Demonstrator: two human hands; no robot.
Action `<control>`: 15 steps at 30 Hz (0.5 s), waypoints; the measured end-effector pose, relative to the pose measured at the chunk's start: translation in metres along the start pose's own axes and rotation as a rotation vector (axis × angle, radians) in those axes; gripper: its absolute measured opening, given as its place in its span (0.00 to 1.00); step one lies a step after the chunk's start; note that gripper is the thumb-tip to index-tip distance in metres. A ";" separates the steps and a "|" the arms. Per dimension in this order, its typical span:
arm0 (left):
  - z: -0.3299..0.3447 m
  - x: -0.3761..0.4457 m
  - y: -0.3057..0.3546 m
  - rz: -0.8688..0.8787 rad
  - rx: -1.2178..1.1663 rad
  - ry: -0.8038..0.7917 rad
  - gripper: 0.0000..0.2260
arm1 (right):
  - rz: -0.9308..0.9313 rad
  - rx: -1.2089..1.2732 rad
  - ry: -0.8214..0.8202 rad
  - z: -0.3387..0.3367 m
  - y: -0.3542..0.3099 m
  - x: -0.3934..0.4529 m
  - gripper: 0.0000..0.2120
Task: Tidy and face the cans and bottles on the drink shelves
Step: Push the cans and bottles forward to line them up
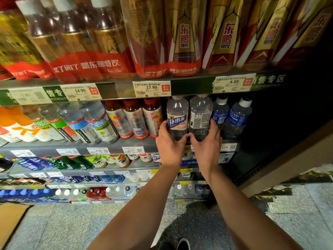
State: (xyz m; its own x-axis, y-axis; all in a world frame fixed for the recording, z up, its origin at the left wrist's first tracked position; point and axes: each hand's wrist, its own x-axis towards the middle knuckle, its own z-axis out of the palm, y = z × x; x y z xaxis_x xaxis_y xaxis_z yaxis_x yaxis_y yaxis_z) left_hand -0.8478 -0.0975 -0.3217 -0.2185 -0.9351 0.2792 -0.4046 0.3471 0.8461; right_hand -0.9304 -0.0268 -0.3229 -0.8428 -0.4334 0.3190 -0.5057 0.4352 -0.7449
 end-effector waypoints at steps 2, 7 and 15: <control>-0.001 -0.001 0.002 0.005 0.025 -0.012 0.37 | -0.017 -0.007 0.019 0.000 0.000 -0.002 0.40; -0.007 -0.004 0.002 0.036 0.040 -0.071 0.37 | -0.010 0.032 0.022 -0.001 0.000 -0.006 0.38; -0.043 -0.012 -0.016 0.128 -0.011 -0.258 0.36 | 0.029 0.107 0.043 0.002 0.001 -0.022 0.33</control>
State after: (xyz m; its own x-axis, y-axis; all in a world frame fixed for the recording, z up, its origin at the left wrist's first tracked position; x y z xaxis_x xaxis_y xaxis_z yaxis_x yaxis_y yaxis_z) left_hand -0.8004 -0.0949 -0.3190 -0.4863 -0.8341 0.2605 -0.3495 0.4589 0.8169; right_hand -0.9120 -0.0185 -0.3317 -0.8650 -0.3869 0.3195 -0.4604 0.3590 -0.8118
